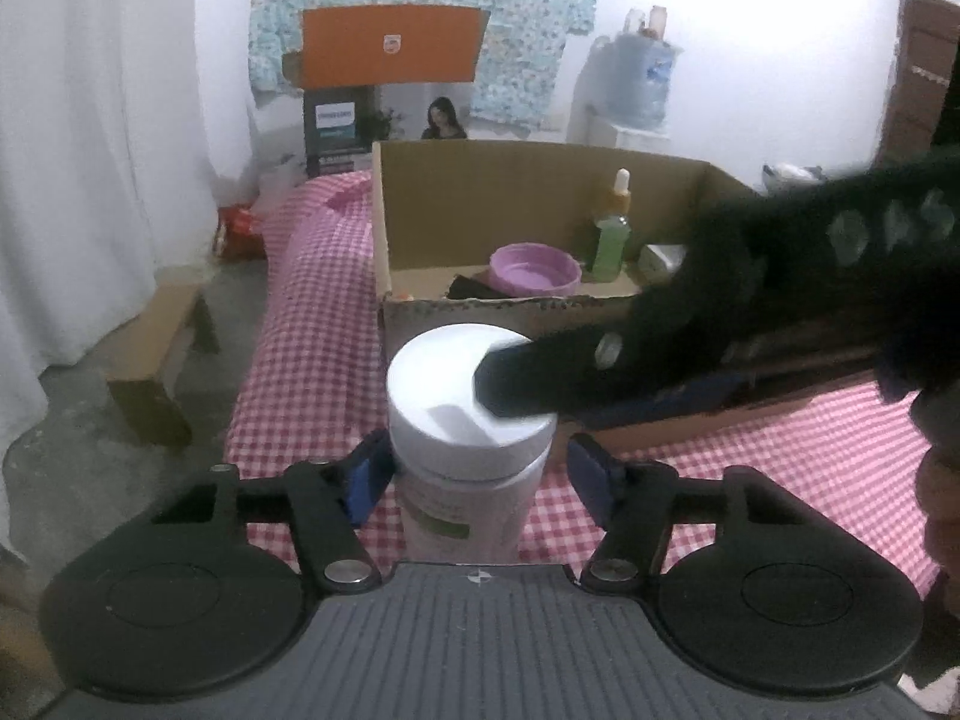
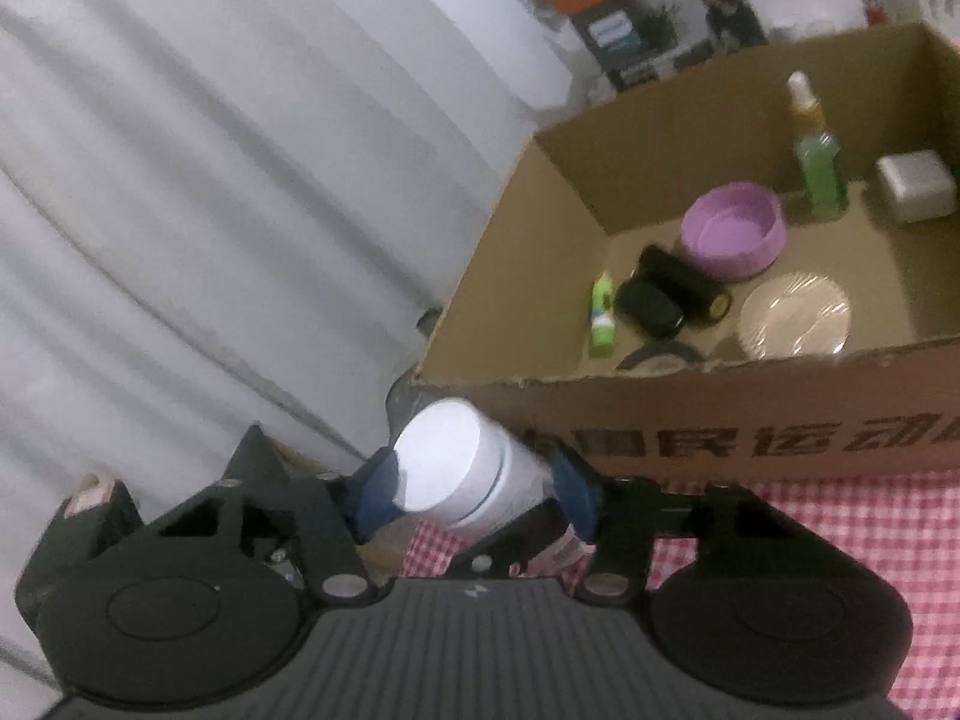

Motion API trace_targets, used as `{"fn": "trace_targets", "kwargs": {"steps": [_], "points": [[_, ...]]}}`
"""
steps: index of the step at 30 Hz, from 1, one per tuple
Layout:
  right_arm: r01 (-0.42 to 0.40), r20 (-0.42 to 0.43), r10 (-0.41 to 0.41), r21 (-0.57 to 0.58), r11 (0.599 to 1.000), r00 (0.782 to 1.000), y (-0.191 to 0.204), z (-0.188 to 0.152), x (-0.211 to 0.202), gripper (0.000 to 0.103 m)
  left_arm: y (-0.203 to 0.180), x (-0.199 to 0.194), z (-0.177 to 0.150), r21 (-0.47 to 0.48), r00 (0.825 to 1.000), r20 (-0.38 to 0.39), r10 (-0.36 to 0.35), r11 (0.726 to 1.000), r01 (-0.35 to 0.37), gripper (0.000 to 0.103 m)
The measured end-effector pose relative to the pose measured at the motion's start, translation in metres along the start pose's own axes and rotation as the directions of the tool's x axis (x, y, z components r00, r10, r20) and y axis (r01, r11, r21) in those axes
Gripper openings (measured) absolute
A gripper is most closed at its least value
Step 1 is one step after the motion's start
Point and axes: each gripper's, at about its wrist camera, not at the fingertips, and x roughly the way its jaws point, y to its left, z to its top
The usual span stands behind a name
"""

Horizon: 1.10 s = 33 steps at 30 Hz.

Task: Organize rigid objects
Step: 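Lift the white pill bottle over the box wall with the right tool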

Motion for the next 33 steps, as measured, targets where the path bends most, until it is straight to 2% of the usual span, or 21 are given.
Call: {"fn": "trace_targets", "kwargs": {"steps": [3,8,13,21,27,33], "points": [[-0.003,-0.012,0.002,-0.027,1.0,1.0,0.002,-0.002,0.002,0.043,-0.003,-0.001,-0.001,0.006,1.0,-0.002,0.001,1.0,-0.001,0.058],[-0.011,-0.017,0.011,-0.016,1.0,1.0,-0.003,-0.003,-0.005,0.042,-0.01,-0.002,0.001,0.003,1.0,-0.014,-0.022,1.0,0.022,0.056],[0.001,-0.015,0.0,0.029,1.0,1.0,-0.02,-0.003,-0.024,0.043,-0.032,0.004,0.004,0.039,0.998,-0.024,-0.058,0.998,0.059,0.056],[0.061,0.024,-0.063,0.081,0.995,0.998,-0.047,-0.005,-0.06,0.044,-0.072,0.018,0.014,0.092,0.988,-0.067,-0.139,0.985,0.145,0.056],[0.1,0.049,-0.107,0.123,0.987,0.993,-0.066,-0.006,-0.083,0.044,-0.099,0.029,0.021,0.143,0.984,-0.095,-0.153,0.976,0.166,0.055],[0.107,0.071,-0.119,0.152,0.983,0.99,-0.076,-0.008,-0.093,0.044,-0.113,0.037,0.025,0.184,0.983,-0.127,-0.133,0.97,0.155,0.055]]}}
